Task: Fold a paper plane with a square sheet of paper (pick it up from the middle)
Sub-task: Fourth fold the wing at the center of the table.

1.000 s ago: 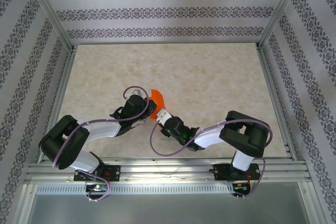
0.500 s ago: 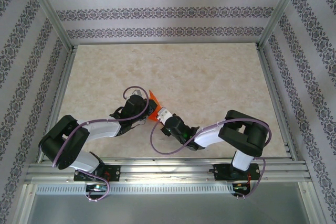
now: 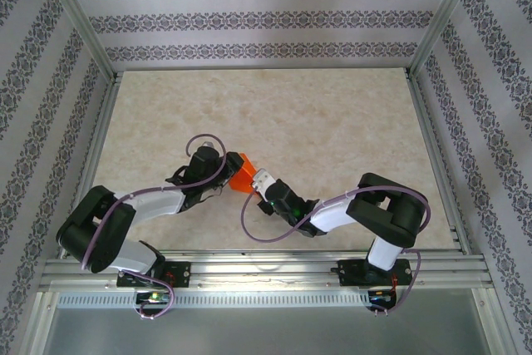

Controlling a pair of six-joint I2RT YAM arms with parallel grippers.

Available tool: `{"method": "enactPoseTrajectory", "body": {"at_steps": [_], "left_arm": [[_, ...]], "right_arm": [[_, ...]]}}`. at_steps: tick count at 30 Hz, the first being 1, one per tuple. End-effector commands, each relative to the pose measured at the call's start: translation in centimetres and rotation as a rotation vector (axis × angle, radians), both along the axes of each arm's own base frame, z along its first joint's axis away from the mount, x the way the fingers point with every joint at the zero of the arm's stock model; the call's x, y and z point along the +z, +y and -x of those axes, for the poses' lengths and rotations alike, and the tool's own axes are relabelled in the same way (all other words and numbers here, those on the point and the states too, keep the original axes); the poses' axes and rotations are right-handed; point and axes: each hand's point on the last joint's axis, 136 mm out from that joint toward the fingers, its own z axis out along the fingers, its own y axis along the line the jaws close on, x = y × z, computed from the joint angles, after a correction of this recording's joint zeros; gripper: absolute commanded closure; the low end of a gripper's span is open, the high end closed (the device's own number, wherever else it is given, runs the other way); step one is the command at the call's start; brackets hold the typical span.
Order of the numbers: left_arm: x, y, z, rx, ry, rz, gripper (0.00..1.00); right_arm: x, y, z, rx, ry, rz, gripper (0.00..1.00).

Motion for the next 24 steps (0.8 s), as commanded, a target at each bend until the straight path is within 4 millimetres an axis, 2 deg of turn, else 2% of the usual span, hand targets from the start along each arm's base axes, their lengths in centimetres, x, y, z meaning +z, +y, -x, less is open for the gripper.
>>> {"method": "enactPoseTrajectory", "body": {"at_steps": [1, 4, 6, 14, 16, 23, 24], "left_arm": [[0.2, -0.5, -0.1, -0.072, 0.016, -0.003, 0.36], [0.0, -1.0, -0.4, -0.099, 0.038, 0.015, 0.36], [0.0, -1.1, -0.7, -0.101, 0.039, 0.043, 0.4], [-0.7, -0.4, -0.8, -0.083, 0.078, 0.063, 0.67], [-0.8, -0.3, -0.7, -0.079, 0.08, 0.065, 0.76], [-0.6, -0.3, -0.8, -0.084, 0.076, 0.072, 0.85], [-0.7, -0.3, -0.8, -0.083, 0.079, 0.073, 0.88]], "right_arm": [[0.3, 0.2, 0.1, 0.019, 0.001, -0.019, 0.9], [0.3, 0.2, 0.1, 0.023, 0.001, -0.015, 0.89], [0.4, 0.1, 0.1, 0.018, -0.003, -0.015, 0.89], [0.1, 0.4, 0.5, 0.051, 0.009, -0.008, 0.85], [0.0, 0.5, 0.5, 0.056, 0.009, -0.004, 0.85], [0.0, 0.5, 0.2, 0.046, 0.006, 0.0, 0.82], [0.0, 0.5, 0.2, 0.047, 0.009, -0.004, 0.81]]}}
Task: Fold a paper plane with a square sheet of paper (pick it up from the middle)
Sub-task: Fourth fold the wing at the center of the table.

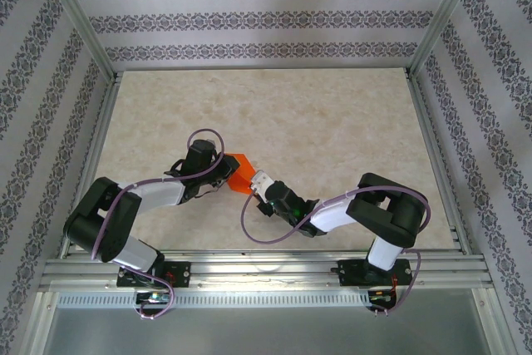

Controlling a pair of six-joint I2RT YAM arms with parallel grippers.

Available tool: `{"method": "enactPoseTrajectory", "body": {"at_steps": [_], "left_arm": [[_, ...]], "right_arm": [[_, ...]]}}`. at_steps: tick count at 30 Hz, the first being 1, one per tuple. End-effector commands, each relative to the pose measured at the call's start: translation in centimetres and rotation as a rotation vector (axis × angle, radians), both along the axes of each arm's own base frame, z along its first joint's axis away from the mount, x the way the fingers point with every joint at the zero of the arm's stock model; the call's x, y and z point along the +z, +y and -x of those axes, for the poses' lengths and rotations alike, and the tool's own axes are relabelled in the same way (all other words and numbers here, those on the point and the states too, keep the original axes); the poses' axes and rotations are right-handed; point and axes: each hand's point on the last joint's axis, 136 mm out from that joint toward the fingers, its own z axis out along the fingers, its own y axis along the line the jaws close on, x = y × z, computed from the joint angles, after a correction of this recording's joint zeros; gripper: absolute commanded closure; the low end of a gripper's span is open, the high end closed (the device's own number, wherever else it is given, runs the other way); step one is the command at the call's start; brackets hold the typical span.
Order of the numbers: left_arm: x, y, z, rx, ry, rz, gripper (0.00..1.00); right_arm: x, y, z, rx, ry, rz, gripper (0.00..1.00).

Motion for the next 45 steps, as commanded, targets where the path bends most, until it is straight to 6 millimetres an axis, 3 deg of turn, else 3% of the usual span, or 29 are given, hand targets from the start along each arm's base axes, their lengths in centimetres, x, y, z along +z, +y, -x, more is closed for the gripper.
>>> {"method": "enactPoseTrajectory", "body": {"at_steps": [1, 5, 7, 27, 39, 45], "left_arm": [[0.1, 0.3, -0.4, 0.004, 0.001, 0.008, 0.9], [0.1, 0.4, -0.4, 0.006, 0.0, 0.008, 0.91], [0.2, 0.3, -0.4, 0.006, -0.002, 0.011, 0.96], [0.0, 0.4, -0.4, 0.014, -0.004, 0.015, 0.96], [0.0, 0.2, -0.6, 0.012, 0.0, 0.022, 0.96], [-0.2, 0.4, -0.4, 0.019, 0.003, 0.019, 0.95]], "right_arm": [[0.1, 0.0, -0.3, -0.002, 0.002, -0.009, 0.82], [-0.1, -0.2, -0.3, -0.005, 0.008, -0.004, 0.82], [-0.5, -0.4, -0.2, -0.009, 0.014, 0.007, 0.82], [-1.1, -1.2, 0.1, -0.025, 0.045, -0.012, 0.81], [-0.7, -0.3, 0.3, 0.015, 0.068, -0.043, 0.86], [-0.1, -0.1, 0.3, 0.016, 0.065, -0.062, 0.84]]}}
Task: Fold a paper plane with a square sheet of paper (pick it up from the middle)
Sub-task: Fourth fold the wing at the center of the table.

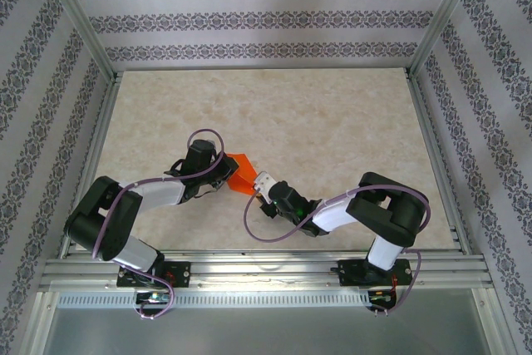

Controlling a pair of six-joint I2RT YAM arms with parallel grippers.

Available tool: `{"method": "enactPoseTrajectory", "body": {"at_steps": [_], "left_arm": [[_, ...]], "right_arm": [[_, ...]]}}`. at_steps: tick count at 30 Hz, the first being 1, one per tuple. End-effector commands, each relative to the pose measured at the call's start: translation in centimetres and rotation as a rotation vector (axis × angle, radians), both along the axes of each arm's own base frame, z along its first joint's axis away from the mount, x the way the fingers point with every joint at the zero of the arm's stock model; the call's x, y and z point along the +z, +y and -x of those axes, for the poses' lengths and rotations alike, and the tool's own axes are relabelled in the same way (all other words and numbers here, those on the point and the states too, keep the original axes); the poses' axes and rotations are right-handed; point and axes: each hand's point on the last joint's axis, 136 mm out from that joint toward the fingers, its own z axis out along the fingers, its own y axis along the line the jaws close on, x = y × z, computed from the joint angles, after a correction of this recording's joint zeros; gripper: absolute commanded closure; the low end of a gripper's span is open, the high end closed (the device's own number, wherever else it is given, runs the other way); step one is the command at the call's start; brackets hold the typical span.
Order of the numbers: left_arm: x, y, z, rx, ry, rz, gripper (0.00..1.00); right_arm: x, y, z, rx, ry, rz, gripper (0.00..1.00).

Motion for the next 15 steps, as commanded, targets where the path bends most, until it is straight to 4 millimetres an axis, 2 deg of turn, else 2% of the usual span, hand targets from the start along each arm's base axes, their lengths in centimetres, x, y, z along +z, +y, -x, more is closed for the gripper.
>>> {"method": "enactPoseTrajectory", "body": {"at_steps": [1, 8, 15], "left_arm": [[0.17, 0.33, -0.46, 0.017, -0.012, 0.013, 0.95], [0.28, 0.26, -0.53, 0.017, -0.014, 0.017, 0.95], [0.19, 0.25, -0.48, 0.014, -0.012, 0.015, 0.95]], "right_arm": [[1.17, 0.5, -0.37, -0.003, -0.005, -0.047, 0.81], [1.59, 0.63, -0.67, -0.001, -0.014, -0.052, 0.84], [1.93, 0.78, -0.84, -0.008, -0.015, -0.072, 0.8]]}}
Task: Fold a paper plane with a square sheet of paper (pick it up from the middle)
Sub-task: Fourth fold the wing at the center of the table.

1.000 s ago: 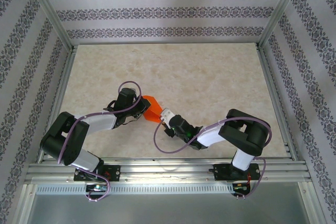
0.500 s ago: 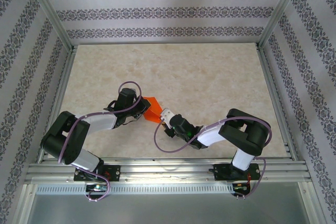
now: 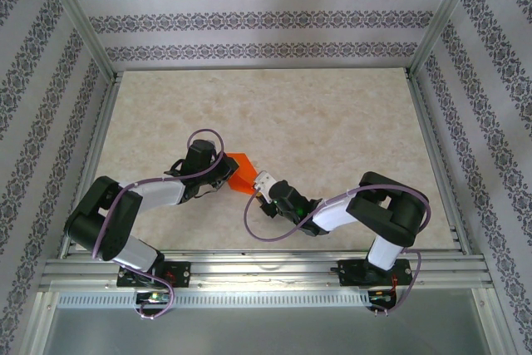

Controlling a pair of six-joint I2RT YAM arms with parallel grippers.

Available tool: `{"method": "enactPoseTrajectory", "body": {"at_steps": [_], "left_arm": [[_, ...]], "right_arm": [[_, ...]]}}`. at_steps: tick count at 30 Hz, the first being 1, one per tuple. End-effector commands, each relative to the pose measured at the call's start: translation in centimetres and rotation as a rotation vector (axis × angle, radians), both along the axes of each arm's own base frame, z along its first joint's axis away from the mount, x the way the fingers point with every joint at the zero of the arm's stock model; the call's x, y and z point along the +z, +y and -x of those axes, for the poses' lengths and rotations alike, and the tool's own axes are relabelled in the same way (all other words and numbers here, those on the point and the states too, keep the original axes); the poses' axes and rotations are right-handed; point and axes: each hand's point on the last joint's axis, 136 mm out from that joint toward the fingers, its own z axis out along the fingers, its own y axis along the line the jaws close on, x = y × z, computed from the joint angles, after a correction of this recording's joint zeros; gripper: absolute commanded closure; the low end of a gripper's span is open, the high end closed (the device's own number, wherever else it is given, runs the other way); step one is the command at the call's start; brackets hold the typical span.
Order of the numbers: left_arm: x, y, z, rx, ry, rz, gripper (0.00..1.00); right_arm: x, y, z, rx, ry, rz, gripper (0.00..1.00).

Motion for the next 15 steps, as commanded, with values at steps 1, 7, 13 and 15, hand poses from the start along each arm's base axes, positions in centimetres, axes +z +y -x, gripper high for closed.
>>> {"method": "enactPoseTrajectory", "body": {"at_steps": [1, 7, 13, 15], "left_arm": [[0.18, 0.25, -0.5, 0.011, -0.015, 0.012, 0.95], [0.13, 0.31, -0.39, 0.013, -0.014, 0.011, 0.95], [0.31, 0.28, -0.47, 0.012, -0.018, 0.014, 0.95], [0.32, 0.25, -0.45, 0.011, -0.017, 0.014, 0.95]], "right_arm": [[1.94, 0.83, -0.76, -0.007, -0.018, -0.07, 0.8], [2.23, 0.92, -0.83, -0.007, -0.024, -0.071, 0.77], [2.21, 0.87, -0.93, -0.009, -0.022, -0.059, 0.79], [2.01, 0.82, -0.86, -0.009, -0.019, -0.056, 0.8]]}}
